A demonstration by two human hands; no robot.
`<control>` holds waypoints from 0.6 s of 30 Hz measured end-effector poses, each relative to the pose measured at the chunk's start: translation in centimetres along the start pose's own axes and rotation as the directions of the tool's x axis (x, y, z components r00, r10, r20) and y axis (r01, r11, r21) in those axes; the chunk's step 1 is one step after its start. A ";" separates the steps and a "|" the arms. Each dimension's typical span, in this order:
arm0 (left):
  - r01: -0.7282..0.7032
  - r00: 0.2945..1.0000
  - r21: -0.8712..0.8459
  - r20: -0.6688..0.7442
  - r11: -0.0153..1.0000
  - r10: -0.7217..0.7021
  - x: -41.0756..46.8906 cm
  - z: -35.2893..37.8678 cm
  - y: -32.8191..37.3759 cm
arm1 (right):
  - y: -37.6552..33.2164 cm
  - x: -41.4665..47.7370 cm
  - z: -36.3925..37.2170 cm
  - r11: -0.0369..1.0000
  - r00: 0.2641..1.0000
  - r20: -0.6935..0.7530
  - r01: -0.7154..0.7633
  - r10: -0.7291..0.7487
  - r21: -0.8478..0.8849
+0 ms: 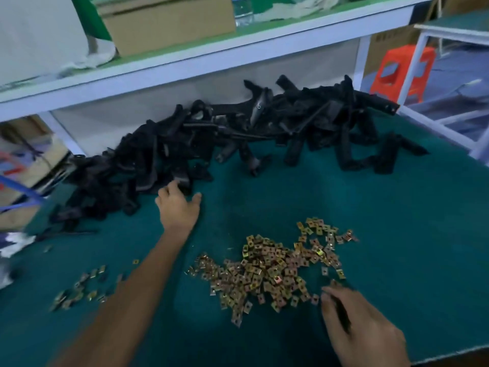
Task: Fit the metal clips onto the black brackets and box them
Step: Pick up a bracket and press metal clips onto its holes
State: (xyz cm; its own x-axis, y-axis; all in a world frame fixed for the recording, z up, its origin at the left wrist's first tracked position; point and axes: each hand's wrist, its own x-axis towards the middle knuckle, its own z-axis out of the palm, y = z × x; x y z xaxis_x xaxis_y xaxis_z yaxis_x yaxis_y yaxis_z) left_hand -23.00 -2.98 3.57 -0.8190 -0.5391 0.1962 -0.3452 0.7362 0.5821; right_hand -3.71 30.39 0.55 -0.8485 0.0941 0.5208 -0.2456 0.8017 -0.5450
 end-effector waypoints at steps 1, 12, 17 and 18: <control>0.064 0.998 -0.001 -0.015 0.998 -0.064 1.4 0.2 0.0 | 0.0 0.0 0.2 1.000 1.000 -0.010 0.021 -0.021 -0.004; 0.226 0.972 -0.218 -0.009 0.949 -0.233 5.3 0.2 0.0 | -0.1 0.2 0.8 1.000 1.000 -0.016 0.012 -0.012 0.002; 0.170 0.984 -0.668 0.155 0.725 -0.088 -1.7 -3.1 0.9 | 0.1 0.0 0.8 0.997 0.999 -0.021 0.048 -0.049 -0.056; 0.183 0.979 -0.703 0.195 0.687 -0.061 -3.1 -3.8 1.0 | 0.2 -0.1 0.8 0.997 0.999 -0.014 0.048 -0.049 -0.060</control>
State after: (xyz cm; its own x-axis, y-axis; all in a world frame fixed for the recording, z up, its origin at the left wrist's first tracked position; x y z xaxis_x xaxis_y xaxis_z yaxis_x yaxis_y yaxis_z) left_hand -19.04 -2.12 6.56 -0.8700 -0.4930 0.0026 -0.0648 0.1196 0.9907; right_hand -4.05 30.08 -0.09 -0.8286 0.0632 0.5562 -0.2574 0.8394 -0.4788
